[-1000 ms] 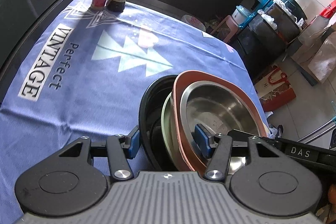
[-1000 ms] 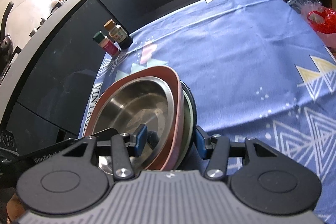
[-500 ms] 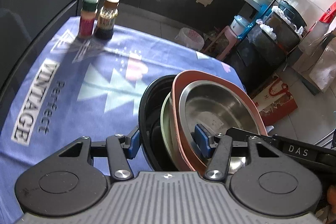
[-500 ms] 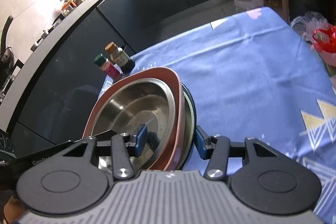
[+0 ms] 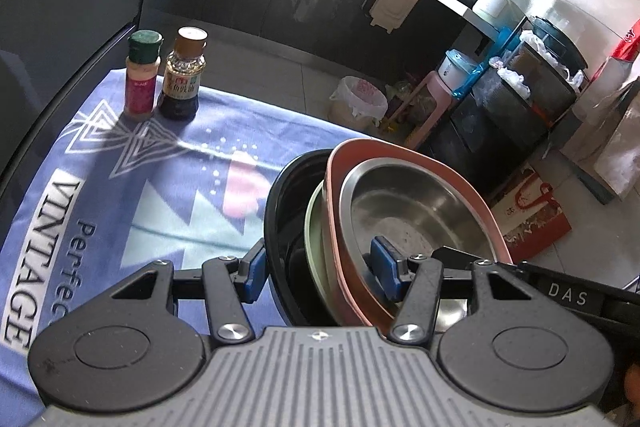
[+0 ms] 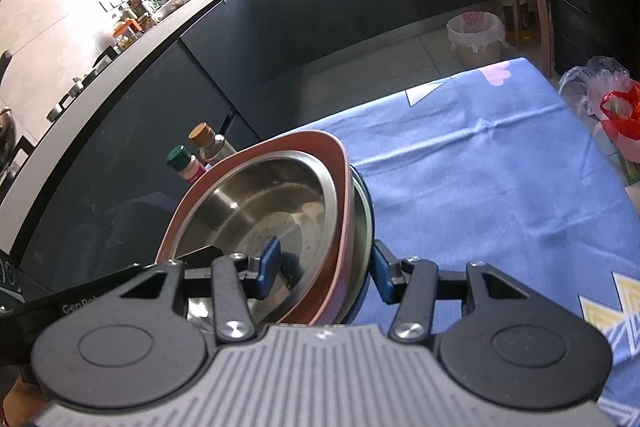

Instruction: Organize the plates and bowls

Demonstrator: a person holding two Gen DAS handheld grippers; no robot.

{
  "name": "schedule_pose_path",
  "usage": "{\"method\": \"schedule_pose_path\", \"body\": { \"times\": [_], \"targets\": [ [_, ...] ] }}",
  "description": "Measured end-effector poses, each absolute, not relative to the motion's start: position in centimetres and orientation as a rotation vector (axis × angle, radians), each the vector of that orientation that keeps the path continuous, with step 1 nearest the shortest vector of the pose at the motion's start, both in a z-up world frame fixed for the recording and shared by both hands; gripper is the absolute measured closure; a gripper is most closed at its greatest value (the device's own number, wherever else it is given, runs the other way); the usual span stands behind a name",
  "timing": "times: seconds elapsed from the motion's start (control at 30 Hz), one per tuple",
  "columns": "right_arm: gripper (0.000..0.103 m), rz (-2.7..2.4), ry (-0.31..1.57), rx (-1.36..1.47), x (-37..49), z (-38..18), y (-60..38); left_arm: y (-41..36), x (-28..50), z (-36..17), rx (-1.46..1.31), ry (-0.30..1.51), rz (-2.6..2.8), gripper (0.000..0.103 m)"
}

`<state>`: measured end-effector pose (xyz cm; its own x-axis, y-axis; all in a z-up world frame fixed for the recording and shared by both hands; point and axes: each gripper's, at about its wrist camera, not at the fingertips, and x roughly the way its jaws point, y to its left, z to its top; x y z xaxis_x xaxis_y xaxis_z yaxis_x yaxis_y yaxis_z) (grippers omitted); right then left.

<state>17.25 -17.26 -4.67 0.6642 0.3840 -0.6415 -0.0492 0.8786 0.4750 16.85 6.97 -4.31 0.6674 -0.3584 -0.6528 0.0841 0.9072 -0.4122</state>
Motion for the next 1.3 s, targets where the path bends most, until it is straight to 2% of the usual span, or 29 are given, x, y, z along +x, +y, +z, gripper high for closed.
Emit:
{"method": "schedule_pose_path", "body": {
  "times": [0.77,1.17,1.3],
  "targets": [
    [0.0,0.204,0.855,0.431,22.2,-9.0,-17.8,6.1,22.7,-9.6,-0.379,0.869,-0.242,0.051],
    [0.0,0.225,0.844,0.492,21.9,-9.5,-18.9,6.1,22.6,-9.6,-0.38,0.867,-0.226,0.047],
    [0.0,0.218,0.84,0.48,21.8,-9.4,-18.9,6.1,22.5,-9.4,-0.355,0.852,-0.205,0.049]
  ]
}}
